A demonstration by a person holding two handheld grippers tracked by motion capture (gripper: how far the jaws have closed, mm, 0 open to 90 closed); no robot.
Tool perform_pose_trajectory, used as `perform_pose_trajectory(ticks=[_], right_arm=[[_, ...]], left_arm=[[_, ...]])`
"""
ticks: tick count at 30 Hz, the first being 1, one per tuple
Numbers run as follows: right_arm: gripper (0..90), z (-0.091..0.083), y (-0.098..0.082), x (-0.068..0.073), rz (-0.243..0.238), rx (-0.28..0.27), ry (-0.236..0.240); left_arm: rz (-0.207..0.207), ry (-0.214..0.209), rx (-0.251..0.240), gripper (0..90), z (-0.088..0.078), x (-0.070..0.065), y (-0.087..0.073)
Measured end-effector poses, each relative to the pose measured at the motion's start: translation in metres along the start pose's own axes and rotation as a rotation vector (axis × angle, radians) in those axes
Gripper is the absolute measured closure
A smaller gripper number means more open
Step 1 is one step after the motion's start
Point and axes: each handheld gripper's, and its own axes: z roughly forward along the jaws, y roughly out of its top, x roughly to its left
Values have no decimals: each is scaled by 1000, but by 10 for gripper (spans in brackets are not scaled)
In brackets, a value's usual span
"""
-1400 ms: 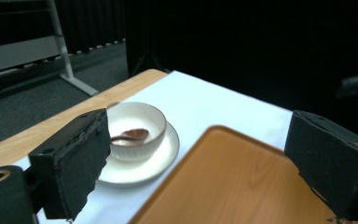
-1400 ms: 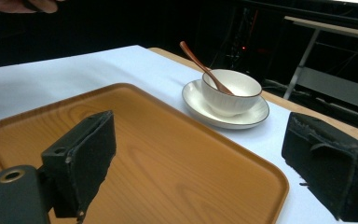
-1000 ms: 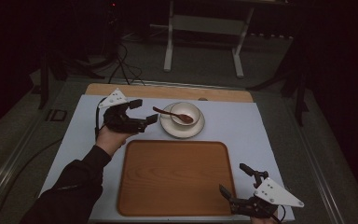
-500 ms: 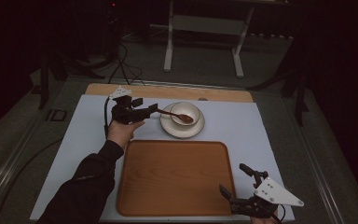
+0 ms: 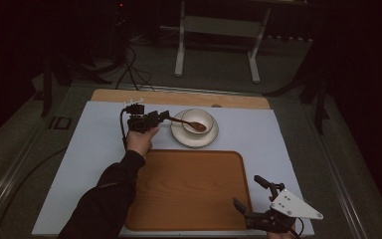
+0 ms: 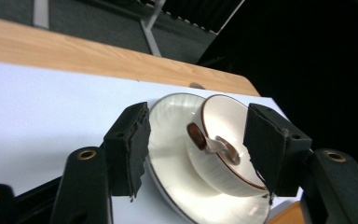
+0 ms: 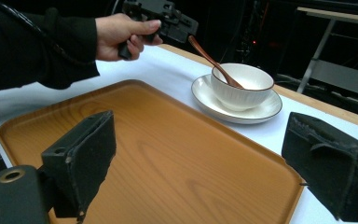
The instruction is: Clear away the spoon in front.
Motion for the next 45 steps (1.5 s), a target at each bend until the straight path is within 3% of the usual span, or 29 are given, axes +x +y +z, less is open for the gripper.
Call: perform_pose_trajectory(ticks=[8,17,33,41,45], right_arm=[[98,-1,0,0,2,-1,4],[99,0,-1,-1,8,-3,5],[99,-1,-2,-3,15,-2,13],[99,-1,-2,-4,15,-2,13],[99,-1,-2,-4,18,-2,14]], left_arm=[[-69,-3,-19,497,9,2,-8],[-104,-12,-3,587,23,0,-16],[-219,-35,-88,815,33,-2,-23],[-208,-35,-94,827,31,-5,-20],[-178,-34,-91,828,29,-9,-16]])
